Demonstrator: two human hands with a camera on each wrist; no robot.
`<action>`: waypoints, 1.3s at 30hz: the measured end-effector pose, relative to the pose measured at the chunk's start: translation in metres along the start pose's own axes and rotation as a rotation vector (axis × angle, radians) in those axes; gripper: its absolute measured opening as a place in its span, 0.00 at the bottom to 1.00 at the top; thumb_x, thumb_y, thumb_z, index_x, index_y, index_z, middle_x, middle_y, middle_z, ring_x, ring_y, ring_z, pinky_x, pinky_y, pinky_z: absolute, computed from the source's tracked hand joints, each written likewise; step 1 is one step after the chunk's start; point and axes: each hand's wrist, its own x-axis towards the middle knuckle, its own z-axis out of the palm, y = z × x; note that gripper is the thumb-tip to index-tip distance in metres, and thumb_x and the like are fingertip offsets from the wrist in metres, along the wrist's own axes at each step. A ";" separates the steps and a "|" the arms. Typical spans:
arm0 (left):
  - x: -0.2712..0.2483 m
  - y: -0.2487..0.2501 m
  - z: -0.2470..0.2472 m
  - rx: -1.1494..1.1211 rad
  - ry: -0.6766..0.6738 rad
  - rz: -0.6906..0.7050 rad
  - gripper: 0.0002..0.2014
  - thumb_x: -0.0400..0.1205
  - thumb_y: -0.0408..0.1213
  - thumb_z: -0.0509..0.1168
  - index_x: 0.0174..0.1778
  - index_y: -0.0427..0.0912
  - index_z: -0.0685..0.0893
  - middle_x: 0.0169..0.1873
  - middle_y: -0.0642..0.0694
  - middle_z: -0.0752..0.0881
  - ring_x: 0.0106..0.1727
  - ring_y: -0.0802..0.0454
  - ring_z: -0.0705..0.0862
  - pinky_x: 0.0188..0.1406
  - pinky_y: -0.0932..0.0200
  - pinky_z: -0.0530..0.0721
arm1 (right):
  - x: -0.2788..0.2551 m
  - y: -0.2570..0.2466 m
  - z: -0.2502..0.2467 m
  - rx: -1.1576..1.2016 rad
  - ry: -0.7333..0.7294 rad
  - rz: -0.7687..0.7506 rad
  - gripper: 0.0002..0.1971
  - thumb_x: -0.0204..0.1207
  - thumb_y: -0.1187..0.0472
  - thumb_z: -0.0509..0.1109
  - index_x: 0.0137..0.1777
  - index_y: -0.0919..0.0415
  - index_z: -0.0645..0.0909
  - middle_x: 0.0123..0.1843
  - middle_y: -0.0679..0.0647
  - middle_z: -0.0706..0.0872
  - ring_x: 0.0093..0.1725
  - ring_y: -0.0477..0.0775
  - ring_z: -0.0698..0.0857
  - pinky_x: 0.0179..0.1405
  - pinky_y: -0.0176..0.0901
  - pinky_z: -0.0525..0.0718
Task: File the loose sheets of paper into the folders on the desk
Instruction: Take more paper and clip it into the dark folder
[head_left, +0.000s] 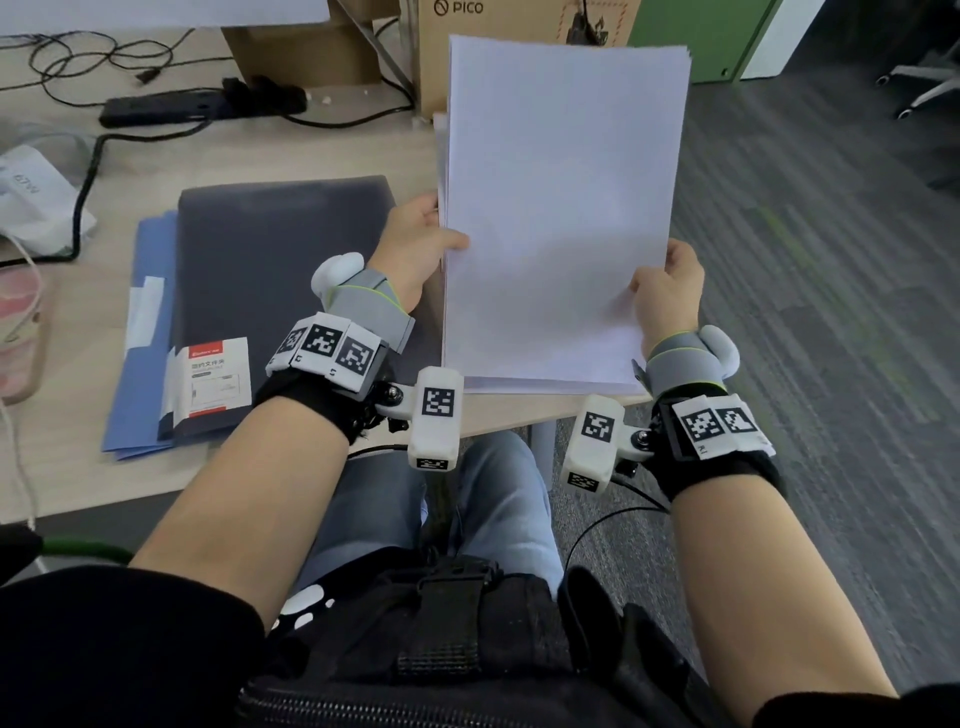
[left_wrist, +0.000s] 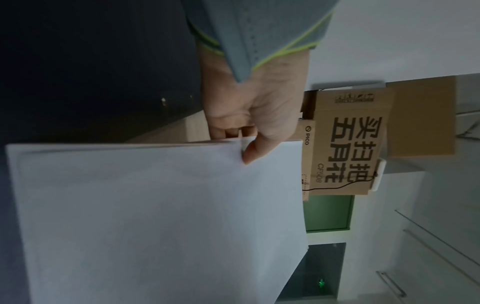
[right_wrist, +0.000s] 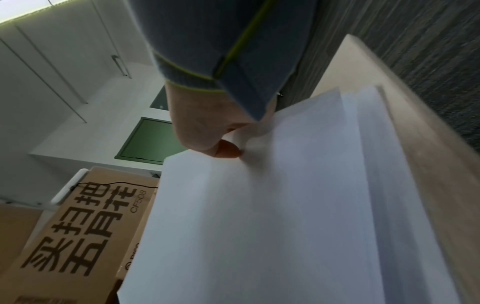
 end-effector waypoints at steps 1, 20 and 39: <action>0.001 0.004 0.001 -0.016 0.008 0.024 0.21 0.73 0.14 0.60 0.61 0.33 0.80 0.46 0.42 0.86 0.47 0.46 0.85 0.48 0.55 0.85 | 0.000 -0.004 0.000 0.022 0.009 -0.027 0.21 0.67 0.76 0.55 0.58 0.63 0.76 0.48 0.56 0.81 0.43 0.55 0.76 0.39 0.40 0.75; -0.014 0.034 0.013 -0.099 -0.078 0.226 0.28 0.71 0.41 0.69 0.66 0.34 0.76 0.63 0.39 0.84 0.67 0.43 0.83 0.72 0.42 0.77 | -0.011 -0.041 -0.003 0.145 0.058 -0.287 0.11 0.63 0.69 0.59 0.43 0.54 0.67 0.40 0.48 0.74 0.41 0.50 0.70 0.42 0.39 0.73; -0.004 0.006 -0.020 0.210 0.041 0.054 0.14 0.87 0.43 0.53 0.56 0.44 0.83 0.49 0.47 0.87 0.44 0.58 0.85 0.48 0.63 0.80 | -0.007 -0.032 0.003 -0.112 -0.028 -0.085 0.18 0.72 0.64 0.68 0.24 0.54 0.66 0.24 0.48 0.68 0.29 0.51 0.65 0.33 0.39 0.66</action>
